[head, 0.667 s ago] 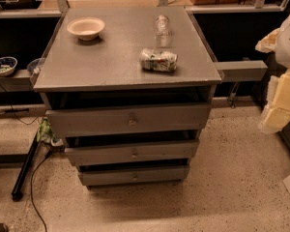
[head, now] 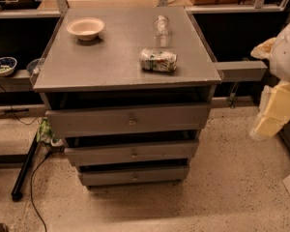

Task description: Open middle drawer

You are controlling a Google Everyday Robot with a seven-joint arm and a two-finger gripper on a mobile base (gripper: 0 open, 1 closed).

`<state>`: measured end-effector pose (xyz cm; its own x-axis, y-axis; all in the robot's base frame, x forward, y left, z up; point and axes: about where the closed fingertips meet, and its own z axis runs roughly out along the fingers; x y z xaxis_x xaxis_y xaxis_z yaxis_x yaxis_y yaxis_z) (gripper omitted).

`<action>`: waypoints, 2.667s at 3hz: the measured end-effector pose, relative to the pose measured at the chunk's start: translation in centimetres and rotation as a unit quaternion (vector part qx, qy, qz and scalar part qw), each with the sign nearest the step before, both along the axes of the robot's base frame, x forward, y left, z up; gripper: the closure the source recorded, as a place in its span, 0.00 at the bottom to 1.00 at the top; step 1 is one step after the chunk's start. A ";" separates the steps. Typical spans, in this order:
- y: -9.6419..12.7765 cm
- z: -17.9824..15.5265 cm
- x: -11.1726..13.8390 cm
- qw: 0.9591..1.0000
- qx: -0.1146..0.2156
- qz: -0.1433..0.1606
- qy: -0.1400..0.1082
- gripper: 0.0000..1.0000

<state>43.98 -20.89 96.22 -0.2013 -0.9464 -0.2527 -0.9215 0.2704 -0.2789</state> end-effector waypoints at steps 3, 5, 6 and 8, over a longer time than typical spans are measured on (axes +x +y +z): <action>2.0 -7.3 1.0 1.000 -0.008 0.021 0.003 0.00; 3.2 -14.0 2.0 0.995 -0.036 0.051 0.072 0.00; 3.3 -14.3 1.9 0.996 -0.033 0.051 0.071 0.00; 4.8 -19.4 2.5 0.998 0.001 0.040 0.056 0.00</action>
Offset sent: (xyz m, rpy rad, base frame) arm 0.0101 0.0190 -0.0873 -0.0081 0.0126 0.0290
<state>46.47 -16.14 76.84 -0.1521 -0.9602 -0.2342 -0.9653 0.1952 -0.1733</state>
